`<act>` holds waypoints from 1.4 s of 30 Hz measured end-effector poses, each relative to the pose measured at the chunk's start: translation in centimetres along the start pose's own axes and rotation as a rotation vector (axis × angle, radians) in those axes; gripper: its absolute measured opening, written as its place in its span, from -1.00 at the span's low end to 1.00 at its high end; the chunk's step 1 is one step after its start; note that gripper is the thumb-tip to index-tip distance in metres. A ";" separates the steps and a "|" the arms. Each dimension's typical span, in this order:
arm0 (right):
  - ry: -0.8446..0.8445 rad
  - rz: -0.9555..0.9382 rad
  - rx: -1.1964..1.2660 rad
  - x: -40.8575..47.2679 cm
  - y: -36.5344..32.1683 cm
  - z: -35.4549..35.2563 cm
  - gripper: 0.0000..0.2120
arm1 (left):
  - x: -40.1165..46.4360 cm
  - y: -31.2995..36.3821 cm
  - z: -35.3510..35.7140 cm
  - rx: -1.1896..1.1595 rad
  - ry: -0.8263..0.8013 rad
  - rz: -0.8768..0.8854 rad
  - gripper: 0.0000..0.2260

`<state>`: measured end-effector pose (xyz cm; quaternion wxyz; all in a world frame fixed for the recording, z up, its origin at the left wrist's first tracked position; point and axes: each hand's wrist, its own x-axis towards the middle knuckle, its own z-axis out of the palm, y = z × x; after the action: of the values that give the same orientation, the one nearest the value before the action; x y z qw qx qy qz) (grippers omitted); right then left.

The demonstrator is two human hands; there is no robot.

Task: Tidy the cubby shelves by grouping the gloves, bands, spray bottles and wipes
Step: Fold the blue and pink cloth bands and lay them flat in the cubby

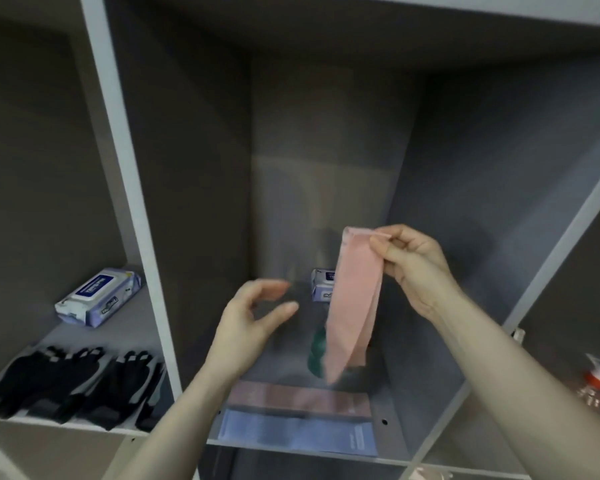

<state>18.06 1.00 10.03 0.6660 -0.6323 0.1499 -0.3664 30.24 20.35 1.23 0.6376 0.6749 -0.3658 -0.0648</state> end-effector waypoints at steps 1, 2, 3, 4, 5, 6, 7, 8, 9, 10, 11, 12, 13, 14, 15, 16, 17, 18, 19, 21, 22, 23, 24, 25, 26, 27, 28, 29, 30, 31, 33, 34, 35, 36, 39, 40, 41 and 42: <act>-0.046 -0.002 -0.034 -0.5 0.2 0.4 -0.82 | 0.3 1.2 0.4 -0.061 0.013 0.020 -0.79; -0.082 -0.005 -0.062 -0.9 0.3 0.7 -0.82 | 0.6 2.3 0.7 -0.120 0.017 0.034 -0.78; -0.111 -0.005 -0.077 -1.3 0.4 1.0 -0.85 | 0.8 3.4 1.1 -0.177 0.005 0.039 -0.76; -0.137 -0.002 -0.079 -1.8 0.4 1.2 -0.89 | 1.1 4.4 1.5 -0.239 -0.022 0.035 -0.73; -0.168 0.005 -0.067 -2.2 0.4 1.4 -0.94 | 1.2 5.2 1.9 -0.300 -0.058 0.021 -0.69; -0.199 0.012 -0.047 -2.5 0.3 1.6 -0.99 | 1.3 5.8 2.1 -0.349 -0.093 0.008 -0.66; -0.222 0.020 -0.029 -2.8 0.2 1.7 -0.97 | 1.4 6.2 2.3 -0.381 -0.124 0.002 -0.68; -0.233 0.027 -0.015 -3.0 0.2 1.7 -0.97 | 1.4 6.4 2.5 -0.395 -0.140 0.009 -0.73; -0.231 0.030 -0.007 -3.1 0.1 1.7 -0.94 | 1.5 6.6 2.6 -0.397 -0.136 0.020 -0.80; -0.222 0.029 -0.009 -3.3 0.1 1.7 -0.91 | 1.5 6.6 2.7 -0.395 -0.112 0.029 -0.86; -0.216 0.029 -0.013 -3.4 0.0 1.7 -0.90 | 1.5 6.5 2.8 -0.392 -0.081 0.035 -0.87; -0.214 0.032 -0.011 -3.6 0.1 1.6 -0.92 | 1.5 6.5 2.8 -0.390 -0.057 0.041 -0.86; -0.218 0.037 0.002 -3.8 0.1 1.6 -0.95 | 1.4 6.4 2.9 -0.386 -0.043 0.049 -0.84; -0.227 0.043 0.023 -4.0 0.1 1.5 -0.96 | 1.3 6.4 3.0 -0.377 -0.033 0.060 -0.83; -0.238 0.050 0.040 -4.2 0.2 1.4 -0.97 | 1.3 6.3 3.0 -0.363 -0.017 0.065 -0.85; -0.247 0.050 0.040 -4.5 0.3 1.2 -0.97 | 1.2 6.3 3.0 -0.356 0.007 0.062 -0.88; -0.244 0.043 0.015 -4.8 0.5 1.0 -0.97 | 1.1 6.4 3.0 -0.365 0.036 0.052 -0.89; -0.225 0.023 -0.031 -5.1 0.8 0.7 -0.96 | 1.2 6.4 2.9 -0.386 0.062 0.042 -0.90; -0.194 0.001 -0.080 -5.4 1.0 0.5 -0.95 | 1.2 6.4 2.8 -0.405 0.083 0.036 -0.89; -0.147 -0.035 -0.113 -5.9 1.5 0.2 -0.94 | 1.4 6.4 2.6 -0.388 0.108 0.043 -0.88; -0.147 -0.045 -0.106 -6.1 1.7 0.2 -0.93 | 1.4 6.4 2.6 -0.353 0.115 0.057 -0.86; -0.156 -0.052 -0.097 -6.2 1.8 0.3 -0.92 | 1.5 6.3 2.6 -0.314 0.119 0.073 -0.84; -0.168 -0.058 -0.089 -6.3 1.8 0.4 -0.92 | 1.5 6.2 2.7 -0.280 0.117 0.085 -0.82; -0.179 -0.064 -0.083 -6.3 1.8 0.6 -0.93 | 1.5 6.1 2.8 -0.256 0.109 0.093 -0.81; -0.190 -0.072 -0.078 -6.3 1.8 0.7 -0.94 | 1.5 6.1 2.9 -0.242 0.098 0.098 -0.80; -0.202 -0.081 -0.073 -6.2 1.7 0.8 -0.95 | 1.4 6.1 3.1 -0.238 0.082 0.103 -0.79; -0.215 -0.091 -0.071 -6.2 1.6 0.9 -0.97 | 1.3 6.2 3.3 -0.245 0.062 0.109 -0.79; -0.229 -0.101 -0.068 -6.2 1.5 1.1 -0.98 | 1.2 6.2 3.4 -0.266 0.035 0.114 -0.78; -0.237 -0.111 -0.066 -6.1 1.5 1.1 -0.98 | 1.2 6.2 3.6 -0.308 0.004 0.111 -0.77; -0.233 -0.117 -0.063 -6.1 1.5 1.2 -0.98 | 1.1 6.3 3.7 -0.374 -0.033 0.093 -0.75; -0.197 -0.123 -0.054 -6.1 1.7 1.3 -0.92 | 1.1 6.3 3.8 -0.537 -0.112 0.014 -0.69; -0.185 -0.129 -0.050 -6.1 1.7 1.3 -0.91 | 1.1 6.2 3.8 -0.616 -0.149 -0.042 -0.65; -0.182 -0.140 -0.049 -6.1 1.8 1.4 -0.92 | 1.2 6.2 3.8 -0.693 -0.180 -0.110 -0.63; -0.185 -0.152 -0.052 -6.1 1.9 1.4 -0.93 | 1.3 6.2 3.9 -0.757 -0.203 -0.183 -0.61; -0.196 -0.177 -0.082 -6.0 2.1 1.2 -0.88 | 1.2 6.0 4.1 -0.805 -0.252 -0.322 -0.61; -0.200 -0.182 -0.100 -5.9 2.1 1.1 -0.86 | 1.2 6.0 4.1 -0.779 -0.273 -0.339 -0.63; -0.206 -0.184 -0.114 -5.9 2.1 1.0 -0.85 | 1.1 5.8 4.1 -0.731 -0.286 -0.344 -0.66; -0.214 -0.181 -0.121 -6.0 2.0 1.0 -0.85 | 1.1 5.7 4.1 -0.676 -0.284 -0.340 -0.67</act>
<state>15.21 5.61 6.68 0.6032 -0.7176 0.0422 -0.3457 26.37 16.87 6.11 0.7469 0.4622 -0.2916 -0.3788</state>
